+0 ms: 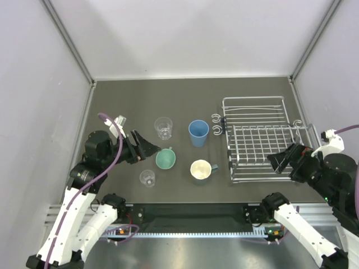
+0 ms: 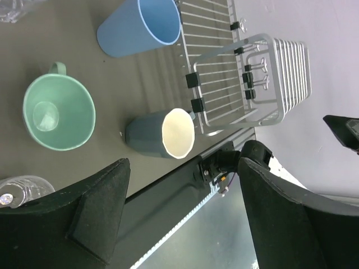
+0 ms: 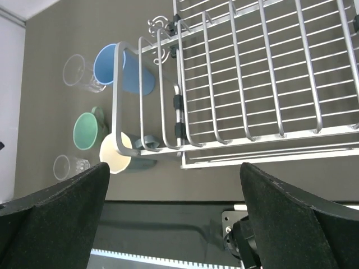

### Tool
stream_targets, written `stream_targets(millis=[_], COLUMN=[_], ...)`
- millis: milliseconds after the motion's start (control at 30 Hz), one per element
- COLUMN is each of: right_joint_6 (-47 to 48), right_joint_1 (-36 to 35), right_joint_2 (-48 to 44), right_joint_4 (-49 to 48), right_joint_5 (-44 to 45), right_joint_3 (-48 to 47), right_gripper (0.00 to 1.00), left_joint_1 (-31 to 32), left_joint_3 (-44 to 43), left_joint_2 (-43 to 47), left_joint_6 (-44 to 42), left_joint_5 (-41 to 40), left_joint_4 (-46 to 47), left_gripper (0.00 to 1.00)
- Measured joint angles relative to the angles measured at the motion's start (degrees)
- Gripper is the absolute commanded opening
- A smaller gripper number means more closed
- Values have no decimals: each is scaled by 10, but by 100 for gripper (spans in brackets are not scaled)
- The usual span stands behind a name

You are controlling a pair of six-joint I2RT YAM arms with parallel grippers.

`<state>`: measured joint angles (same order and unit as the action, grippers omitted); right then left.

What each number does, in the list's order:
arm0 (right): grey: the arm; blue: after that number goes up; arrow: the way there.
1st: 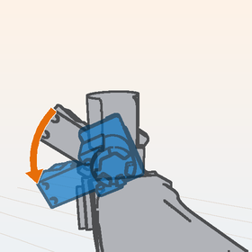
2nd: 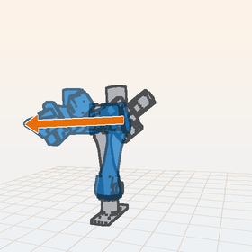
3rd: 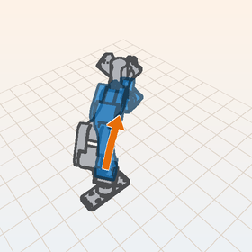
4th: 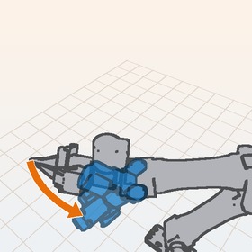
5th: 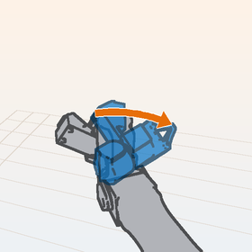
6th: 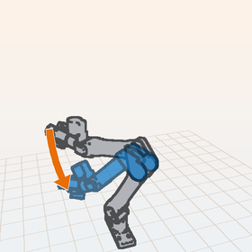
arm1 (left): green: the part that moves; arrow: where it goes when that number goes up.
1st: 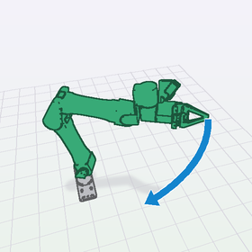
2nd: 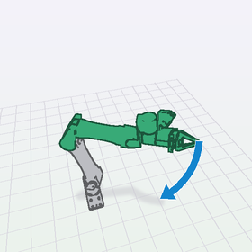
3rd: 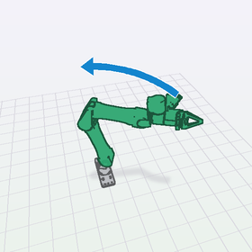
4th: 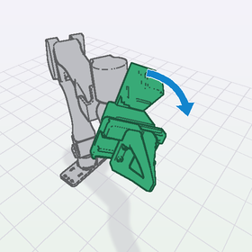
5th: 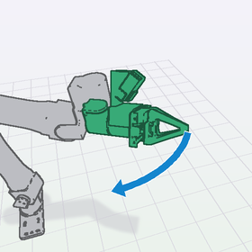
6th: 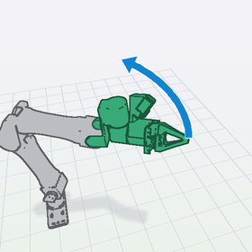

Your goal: Load the cups into the dish rack

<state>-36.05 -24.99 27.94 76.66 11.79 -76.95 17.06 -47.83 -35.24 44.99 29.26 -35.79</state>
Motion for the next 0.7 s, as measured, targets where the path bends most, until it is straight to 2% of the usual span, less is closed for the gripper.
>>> stream_targets(millis=[167, 233, 500, 700], right_joint_6=[14, 16, 27, 35], right_joint_1=[0, 0, 0, 0], right_joint_2=[0, 1, 5, 5], right_joint_4=[3, 6, 7, 9], right_joint_5=[-24, -36, -81, -92], right_joint_3=[-1, -4, -5, -5], right_gripper=[100, 100, 100, 100], left_joint_1=[15, 40, 276, 365], left_joint_3=[3, 4, 4, -31], left_joint_2=[-23, -41, -189, -299], left_joint_6=[-5, -5, 12, 15], left_joint_5=[11, 4, -116, -210], left_joint_4=[1, 3, 41, 45], left_gripper=[78, 77, 75, 71])
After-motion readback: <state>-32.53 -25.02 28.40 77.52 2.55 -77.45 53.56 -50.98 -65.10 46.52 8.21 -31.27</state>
